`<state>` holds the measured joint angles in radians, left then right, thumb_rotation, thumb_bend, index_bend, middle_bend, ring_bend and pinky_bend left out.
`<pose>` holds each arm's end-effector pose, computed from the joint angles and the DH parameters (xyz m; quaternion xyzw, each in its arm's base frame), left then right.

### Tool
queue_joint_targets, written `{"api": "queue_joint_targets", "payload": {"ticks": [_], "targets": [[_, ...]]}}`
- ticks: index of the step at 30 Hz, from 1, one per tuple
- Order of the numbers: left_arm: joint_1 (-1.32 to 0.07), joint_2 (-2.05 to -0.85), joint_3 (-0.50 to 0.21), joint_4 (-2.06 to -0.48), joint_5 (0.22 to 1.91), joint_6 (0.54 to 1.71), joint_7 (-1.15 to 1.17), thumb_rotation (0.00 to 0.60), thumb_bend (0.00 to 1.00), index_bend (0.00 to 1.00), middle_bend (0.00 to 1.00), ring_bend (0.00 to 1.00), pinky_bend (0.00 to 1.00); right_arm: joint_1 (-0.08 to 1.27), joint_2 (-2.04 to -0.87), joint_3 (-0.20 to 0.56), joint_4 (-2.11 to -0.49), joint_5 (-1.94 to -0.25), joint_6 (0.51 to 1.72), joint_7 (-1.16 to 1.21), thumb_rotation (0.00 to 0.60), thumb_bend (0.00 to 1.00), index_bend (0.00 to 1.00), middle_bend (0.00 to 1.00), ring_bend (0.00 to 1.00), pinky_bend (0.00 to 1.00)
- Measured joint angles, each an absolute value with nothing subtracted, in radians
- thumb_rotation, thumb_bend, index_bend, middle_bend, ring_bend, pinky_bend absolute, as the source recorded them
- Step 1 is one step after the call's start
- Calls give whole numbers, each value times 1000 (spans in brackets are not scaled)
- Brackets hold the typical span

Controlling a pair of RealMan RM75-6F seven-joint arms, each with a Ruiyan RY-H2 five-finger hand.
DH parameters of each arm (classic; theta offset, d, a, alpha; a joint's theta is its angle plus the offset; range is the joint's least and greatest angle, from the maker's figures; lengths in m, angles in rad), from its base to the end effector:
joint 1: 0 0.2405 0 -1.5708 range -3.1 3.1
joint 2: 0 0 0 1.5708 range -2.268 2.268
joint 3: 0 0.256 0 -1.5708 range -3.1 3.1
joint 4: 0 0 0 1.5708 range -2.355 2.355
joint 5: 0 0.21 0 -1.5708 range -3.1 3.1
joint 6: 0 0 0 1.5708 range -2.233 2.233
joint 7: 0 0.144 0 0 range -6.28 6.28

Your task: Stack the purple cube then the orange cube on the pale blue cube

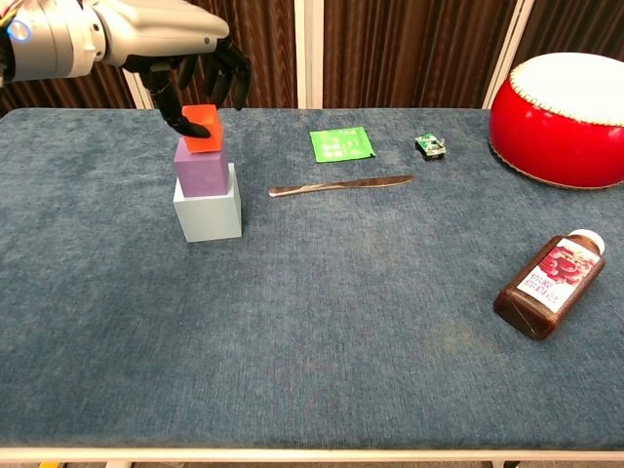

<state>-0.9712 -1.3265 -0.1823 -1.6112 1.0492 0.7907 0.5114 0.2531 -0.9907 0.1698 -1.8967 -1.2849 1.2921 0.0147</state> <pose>-0.0821 0.3754 0.0286 -0.8334 -0.2324 -0.3173 0.3882 -0.2475 -0.2427 0.1708 0.5643 -0.4619 0.4369 0.5266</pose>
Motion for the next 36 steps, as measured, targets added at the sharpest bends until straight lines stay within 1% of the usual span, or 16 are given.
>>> {"api": "queue_joint_targets", "payload": {"ticks": [4, 23, 25, 27, 29, 33, 36], "targets": [[-974, -1320, -166, -1613, 1057, 791, 510, 600, 329, 473, 631, 439, 498, 254, -991, 170, -1897, -1285, 1292, 12, 600, 222, 0, 27, 0, 0], [-989, -1329, -142, -1592, 1053, 798, 480, 600, 329, 468, 625, 439, 493, 255, -992, 172, -1899, -1279, 1291, 9, 600, 221, 0, 27, 0, 0], [-989, -1330, -139, -1591, 1049, 798, 478, 600, 314, 439, 598, 434, 484, 255, -992, 172, -1898, -1279, 1291, 10, 600, 221, 0, 27, 0, 0], [-990, -1328, -137, -1592, 1043, 794, 472, 600, 275, 363, 524, 400, 458, 254, -992, 172, -1898, -1279, 1291, 11, 600, 221, 0, 27, 0, 0], [-991, -1326, -137, -1593, 1033, 787, 465, 600, 249, 318, 467, 365, 434, 255, -991, 172, -1898, -1278, 1291, 12, 600, 221, 0, 27, 0, 0], [-995, -1317, -139, -1599, 1025, 782, 454, 600, 216, 281, 388, 322, 409, 256, -991, 172, -1898, -1277, 1289, 10, 600, 221, 0, 27, 0, 0], [-996, -1304, -142, -1613, 1022, 790, 454, 600, 195, 265, 361, 315, 402, 256, -991, 172, -1899, -1276, 1287, 9, 600, 222, 0, 27, 0, 0]]}}
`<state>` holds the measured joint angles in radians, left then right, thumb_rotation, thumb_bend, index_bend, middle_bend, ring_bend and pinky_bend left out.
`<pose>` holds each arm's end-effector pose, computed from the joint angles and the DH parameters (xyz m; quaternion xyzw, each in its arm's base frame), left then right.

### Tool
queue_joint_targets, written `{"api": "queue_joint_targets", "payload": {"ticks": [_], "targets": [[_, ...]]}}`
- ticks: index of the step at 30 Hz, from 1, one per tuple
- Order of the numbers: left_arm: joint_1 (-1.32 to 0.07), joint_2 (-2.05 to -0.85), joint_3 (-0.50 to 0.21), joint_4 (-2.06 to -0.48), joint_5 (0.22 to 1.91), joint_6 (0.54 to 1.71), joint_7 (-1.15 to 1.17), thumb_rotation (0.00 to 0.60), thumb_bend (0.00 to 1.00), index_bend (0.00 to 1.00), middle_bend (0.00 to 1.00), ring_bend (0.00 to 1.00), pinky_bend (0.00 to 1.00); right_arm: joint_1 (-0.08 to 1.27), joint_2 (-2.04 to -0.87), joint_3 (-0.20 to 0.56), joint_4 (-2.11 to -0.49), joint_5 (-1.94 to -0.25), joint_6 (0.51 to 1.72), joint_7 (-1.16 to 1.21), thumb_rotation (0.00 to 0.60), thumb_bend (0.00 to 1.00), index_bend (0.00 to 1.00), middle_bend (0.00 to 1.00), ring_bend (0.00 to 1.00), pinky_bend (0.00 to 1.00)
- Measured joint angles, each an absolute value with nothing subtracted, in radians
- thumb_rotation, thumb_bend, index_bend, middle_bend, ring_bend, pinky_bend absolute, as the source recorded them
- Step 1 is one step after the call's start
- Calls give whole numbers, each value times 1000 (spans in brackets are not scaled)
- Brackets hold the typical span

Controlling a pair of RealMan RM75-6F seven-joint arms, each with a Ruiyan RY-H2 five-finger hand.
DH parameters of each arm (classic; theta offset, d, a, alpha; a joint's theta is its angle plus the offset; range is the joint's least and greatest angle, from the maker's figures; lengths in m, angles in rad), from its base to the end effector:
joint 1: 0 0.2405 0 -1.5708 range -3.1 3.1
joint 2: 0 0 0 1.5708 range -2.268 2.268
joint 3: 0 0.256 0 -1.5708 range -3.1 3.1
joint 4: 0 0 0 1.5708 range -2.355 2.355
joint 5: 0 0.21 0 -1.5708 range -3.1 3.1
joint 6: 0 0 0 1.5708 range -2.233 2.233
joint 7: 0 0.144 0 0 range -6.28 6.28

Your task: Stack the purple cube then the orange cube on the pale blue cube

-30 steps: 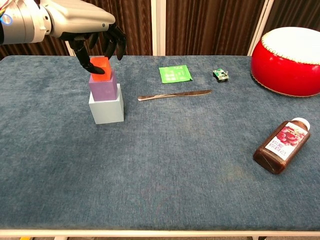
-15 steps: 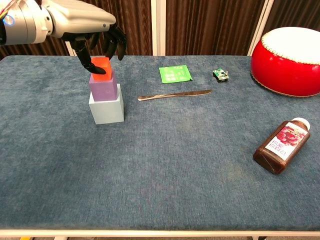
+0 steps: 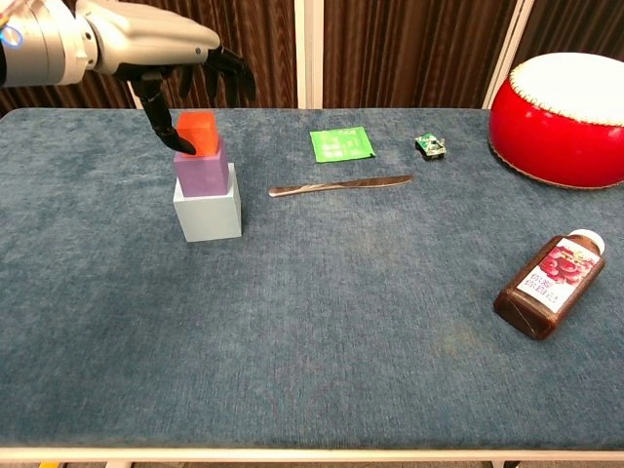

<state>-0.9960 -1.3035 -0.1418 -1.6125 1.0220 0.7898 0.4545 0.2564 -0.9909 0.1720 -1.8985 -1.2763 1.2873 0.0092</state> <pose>-0.0885 0.3769 0.0315 -0.8320 -0.2544 -0.3097 0.3837 -0.2473 -0.2438 0.1705 0.5642 -0.4631 0.4350 0.5273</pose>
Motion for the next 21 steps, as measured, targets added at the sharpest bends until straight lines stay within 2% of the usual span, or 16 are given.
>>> {"api": "queue_joint_targets", "payload": {"ticks": [7, 11, 16, 21], "targets": [[-977, -1210, -134, -1694, 980, 832, 487, 600, 171, 233, 308, 283, 380, 255, -988, 173, -1902, -1277, 1291, 13, 600, 222, 0, 27, 0, 0], [-927, -1156, -109, -1758, 953, 915, 514, 600, 167, 233, 296, 261, 364, 253, -987, 172, -1901, -1279, 1292, 14, 600, 221, 0, 27, 0, 0], [-812, -1137, -55, -1805, 998, 1080, 512, 600, 159, 233, 283, 243, 337, 254, -991, 169, -1901, -1284, 1293, 5, 600, 221, 0, 27, 0, 0], [-664, -1209, 15, -1742, 1189, 1303, 496, 600, 146, 233, 269, 235, 333, 256, -997, 166, -1902, -1284, 1291, -15, 600, 223, 0, 27, 0, 0]]}}
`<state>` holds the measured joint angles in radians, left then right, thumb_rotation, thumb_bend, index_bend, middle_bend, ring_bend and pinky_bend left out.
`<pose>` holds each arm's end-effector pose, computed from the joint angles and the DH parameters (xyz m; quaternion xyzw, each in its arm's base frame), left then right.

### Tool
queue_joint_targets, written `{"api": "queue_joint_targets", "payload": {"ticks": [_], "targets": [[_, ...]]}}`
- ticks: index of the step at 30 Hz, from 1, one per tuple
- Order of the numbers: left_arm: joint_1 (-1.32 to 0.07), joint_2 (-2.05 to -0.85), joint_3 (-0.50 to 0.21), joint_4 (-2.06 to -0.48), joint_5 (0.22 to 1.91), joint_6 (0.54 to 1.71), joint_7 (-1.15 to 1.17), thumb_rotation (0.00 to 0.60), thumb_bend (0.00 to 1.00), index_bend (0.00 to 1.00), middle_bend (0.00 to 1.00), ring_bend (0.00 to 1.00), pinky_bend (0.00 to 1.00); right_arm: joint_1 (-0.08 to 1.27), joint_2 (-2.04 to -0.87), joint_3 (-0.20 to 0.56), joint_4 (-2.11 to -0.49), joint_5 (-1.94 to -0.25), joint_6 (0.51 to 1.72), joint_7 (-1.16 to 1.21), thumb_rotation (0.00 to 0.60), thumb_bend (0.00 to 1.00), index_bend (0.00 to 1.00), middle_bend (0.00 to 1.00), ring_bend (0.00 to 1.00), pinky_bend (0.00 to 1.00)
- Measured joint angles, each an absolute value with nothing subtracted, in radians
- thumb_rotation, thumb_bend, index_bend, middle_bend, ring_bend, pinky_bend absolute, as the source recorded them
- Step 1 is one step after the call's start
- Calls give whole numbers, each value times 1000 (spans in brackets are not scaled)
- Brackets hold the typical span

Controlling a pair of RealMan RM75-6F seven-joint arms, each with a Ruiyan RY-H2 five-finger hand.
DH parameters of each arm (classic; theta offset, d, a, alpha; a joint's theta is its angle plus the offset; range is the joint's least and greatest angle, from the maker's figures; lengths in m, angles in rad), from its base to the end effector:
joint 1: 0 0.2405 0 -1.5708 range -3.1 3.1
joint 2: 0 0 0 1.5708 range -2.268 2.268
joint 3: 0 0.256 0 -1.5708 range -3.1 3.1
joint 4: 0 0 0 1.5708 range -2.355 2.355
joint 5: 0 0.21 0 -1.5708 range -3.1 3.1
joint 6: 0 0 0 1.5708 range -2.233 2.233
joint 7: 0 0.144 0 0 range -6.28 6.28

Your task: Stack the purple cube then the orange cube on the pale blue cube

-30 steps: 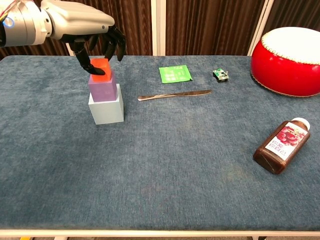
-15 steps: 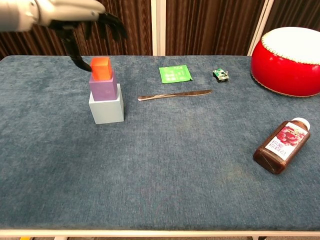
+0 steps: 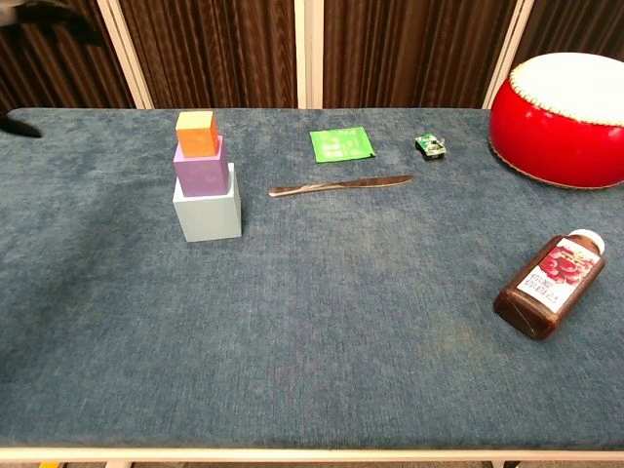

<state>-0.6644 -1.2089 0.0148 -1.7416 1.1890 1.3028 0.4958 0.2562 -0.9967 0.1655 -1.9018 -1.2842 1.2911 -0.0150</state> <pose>-0.1890 0.3069 0.0956 -0.7348 -0.2491 -0.3360 0.5339 -0.2460 -0.2422 0.1678 0.5711 -0.4575 0.4303 0.5285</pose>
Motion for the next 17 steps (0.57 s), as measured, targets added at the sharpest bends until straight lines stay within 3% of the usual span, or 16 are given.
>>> {"api": "queue_joint_targets", "payload": {"ticks": [7, 17], "targets": [[-462, -1342, 73, -1602, 1316, 1508, 475, 600, 142, 233, 268, 233, 333, 259, -1003, 162, -1905, -1286, 1291, -31, 600, 224, 0, 27, 0, 0], [-344, -1364, 79, -1614, 1344, 1574, 476, 600, 137, 232, 269, 233, 341, 257, -1005, 160, -1908, -1290, 1295, -36, 600, 223, 0, 27, 0, 0]]}}
